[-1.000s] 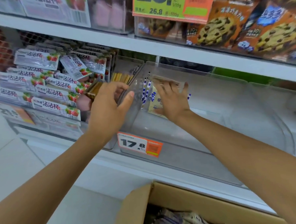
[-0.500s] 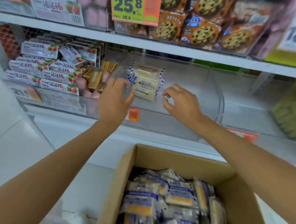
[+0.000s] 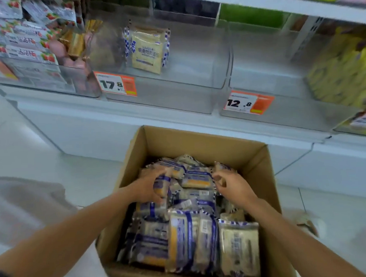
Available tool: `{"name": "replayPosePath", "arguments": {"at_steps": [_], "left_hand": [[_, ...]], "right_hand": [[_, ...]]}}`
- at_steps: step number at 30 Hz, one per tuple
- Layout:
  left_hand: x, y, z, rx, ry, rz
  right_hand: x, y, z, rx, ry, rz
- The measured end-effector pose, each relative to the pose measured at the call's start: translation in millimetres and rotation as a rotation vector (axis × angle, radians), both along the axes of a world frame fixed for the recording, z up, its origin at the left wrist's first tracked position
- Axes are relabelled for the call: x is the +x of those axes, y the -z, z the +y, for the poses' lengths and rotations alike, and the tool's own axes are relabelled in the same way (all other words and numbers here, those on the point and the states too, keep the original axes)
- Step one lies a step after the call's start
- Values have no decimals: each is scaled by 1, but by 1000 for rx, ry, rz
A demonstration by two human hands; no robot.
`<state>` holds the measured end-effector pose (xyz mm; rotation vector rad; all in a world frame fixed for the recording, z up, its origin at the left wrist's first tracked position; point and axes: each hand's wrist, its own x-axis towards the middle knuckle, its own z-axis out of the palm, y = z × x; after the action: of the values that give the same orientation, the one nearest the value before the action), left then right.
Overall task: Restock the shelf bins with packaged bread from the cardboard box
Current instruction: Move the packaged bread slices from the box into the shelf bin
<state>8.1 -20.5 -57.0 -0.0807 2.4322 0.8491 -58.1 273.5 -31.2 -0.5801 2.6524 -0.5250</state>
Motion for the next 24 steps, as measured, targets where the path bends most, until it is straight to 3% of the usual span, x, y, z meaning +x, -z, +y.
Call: {"name": "replayPosePath", "arguments": {"at_steps": [2,4,9,13,15,21,24], "left_hand": [[2,15,3,-112,-1,97],[-2,17,7,-83,-83,166],[-33,-38,21,262,-315,157],[-43,-76,24,696,-417,-96],[-42,-79,24,823,-471,-174],[-30,-79,19,608,-625,-5],[-21,-75,13,789,-697,-146]], "right_hand": [[-1,10,0,-29,30,-22],[-4,18,-4,-41,50,-46],[-9,8,-26,-284,136,-113],[-10,-23,-51,-634,270,-382],[-11,-33,-59,-689,305,-459],[-9,-36,-64,-938,571,-606],[-4,-37,-61,-1172,751,-766]]}}
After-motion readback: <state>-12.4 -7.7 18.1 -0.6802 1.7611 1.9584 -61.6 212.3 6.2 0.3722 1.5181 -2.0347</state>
